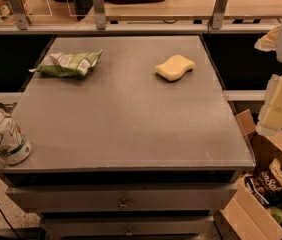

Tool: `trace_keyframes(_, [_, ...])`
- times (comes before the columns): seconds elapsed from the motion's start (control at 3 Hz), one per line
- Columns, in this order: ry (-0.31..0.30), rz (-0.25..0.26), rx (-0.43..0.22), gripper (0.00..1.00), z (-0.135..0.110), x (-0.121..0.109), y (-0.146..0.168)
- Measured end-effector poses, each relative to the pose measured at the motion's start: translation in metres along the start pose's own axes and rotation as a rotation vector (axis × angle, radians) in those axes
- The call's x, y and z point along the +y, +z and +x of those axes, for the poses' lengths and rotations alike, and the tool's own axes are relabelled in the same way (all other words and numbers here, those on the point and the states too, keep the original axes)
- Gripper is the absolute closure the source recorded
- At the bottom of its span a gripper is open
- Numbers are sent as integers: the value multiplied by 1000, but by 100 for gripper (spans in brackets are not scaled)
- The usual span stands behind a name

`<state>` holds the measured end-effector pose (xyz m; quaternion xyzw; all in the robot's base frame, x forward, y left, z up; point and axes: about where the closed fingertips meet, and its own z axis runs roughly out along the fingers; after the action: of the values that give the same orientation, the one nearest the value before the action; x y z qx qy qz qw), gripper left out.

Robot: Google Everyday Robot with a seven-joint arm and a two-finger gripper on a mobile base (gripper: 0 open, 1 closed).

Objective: Move sponge near green jalapeno chip bag

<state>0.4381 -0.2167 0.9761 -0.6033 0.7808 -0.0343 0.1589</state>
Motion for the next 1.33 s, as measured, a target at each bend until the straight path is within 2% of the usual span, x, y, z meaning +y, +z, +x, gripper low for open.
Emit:
trace_keyframes(0.33, [7,-10,-17,0,-3,-17,8])
trace_keyframes(0.67, [7,-10,-17,0,-3,-17,8])
trace_keyframes(1.0, [21,59,-32,0,-8,-31,11])
trace_keyframes(1.33, [20,152,-36,0,-17,-69,28])
